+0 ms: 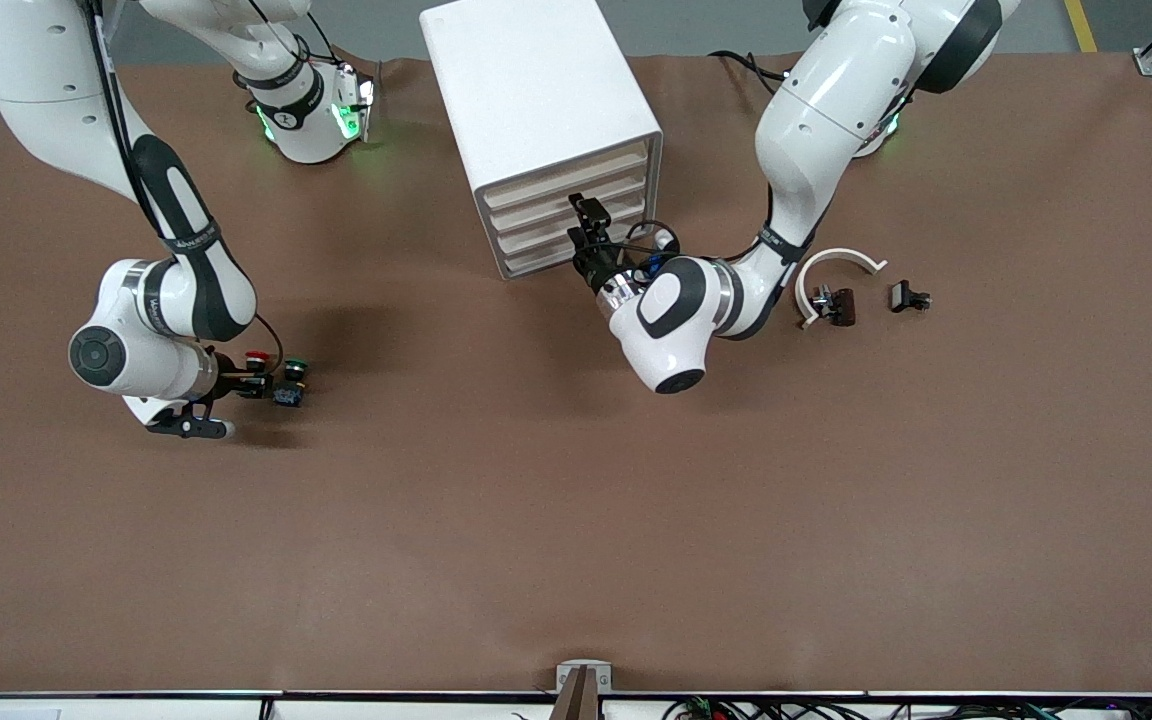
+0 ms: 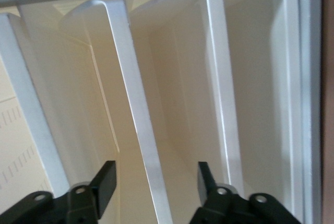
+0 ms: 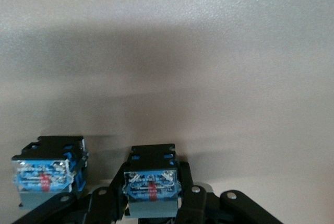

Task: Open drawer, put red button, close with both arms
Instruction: 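Grasp the red button with the right gripper while the left gripper grips the drawer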

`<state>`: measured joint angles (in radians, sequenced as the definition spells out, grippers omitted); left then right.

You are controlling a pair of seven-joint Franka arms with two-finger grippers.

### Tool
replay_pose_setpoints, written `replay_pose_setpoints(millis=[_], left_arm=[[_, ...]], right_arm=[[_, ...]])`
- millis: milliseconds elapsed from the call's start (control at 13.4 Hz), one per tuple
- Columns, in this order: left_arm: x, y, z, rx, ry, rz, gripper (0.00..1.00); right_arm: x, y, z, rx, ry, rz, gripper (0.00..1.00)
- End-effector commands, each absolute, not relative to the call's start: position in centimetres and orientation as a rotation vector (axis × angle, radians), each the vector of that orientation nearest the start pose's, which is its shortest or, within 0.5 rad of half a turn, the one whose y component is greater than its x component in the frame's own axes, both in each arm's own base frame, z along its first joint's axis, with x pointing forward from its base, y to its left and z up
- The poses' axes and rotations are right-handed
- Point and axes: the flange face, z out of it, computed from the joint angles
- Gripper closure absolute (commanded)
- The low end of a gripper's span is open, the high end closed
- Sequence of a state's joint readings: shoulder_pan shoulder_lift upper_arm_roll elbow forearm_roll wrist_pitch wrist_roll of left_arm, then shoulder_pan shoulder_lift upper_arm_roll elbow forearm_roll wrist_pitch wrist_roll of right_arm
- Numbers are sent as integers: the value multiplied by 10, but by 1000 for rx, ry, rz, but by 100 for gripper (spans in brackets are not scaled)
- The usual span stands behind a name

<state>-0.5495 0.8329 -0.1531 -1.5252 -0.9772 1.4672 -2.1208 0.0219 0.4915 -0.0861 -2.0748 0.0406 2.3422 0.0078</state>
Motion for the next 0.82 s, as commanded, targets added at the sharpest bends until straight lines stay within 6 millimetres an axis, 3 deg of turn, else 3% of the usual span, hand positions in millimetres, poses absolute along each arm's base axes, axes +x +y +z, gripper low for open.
replay_pose_setpoints(millis=[0, 299, 374, 449, 598, 673, 748], left_arm=[[419, -481, 181, -1255, -1604, 1476, 46], [416, -482, 179, -1244, -1592, 1478, 73], [417, -482, 179, -1239, -1594, 1482, 73], [418, -481, 179, -1240, -1596, 1483, 73], [422, -478, 178, -1235, -1606, 1483, 94], [423, -476, 178, -1234, -1609, 1483, 100], [424, -476, 177, -1234, -1611, 1481, 100]], right_arm=[[571, -30, 200, -3109, 168, 399, 79], [582, -22, 266, -3081, 218, 533, 79], [585, -18, 281, -3074, 261, 581, 79], [588, -8, 296, -3073, 279, 626, 79], [593, 9, 325, -3074, 351, 672, 81], [591, 17, 337, -3078, 390, 678, 81], [589, 30, 352, -3088, 412, 658, 83]])
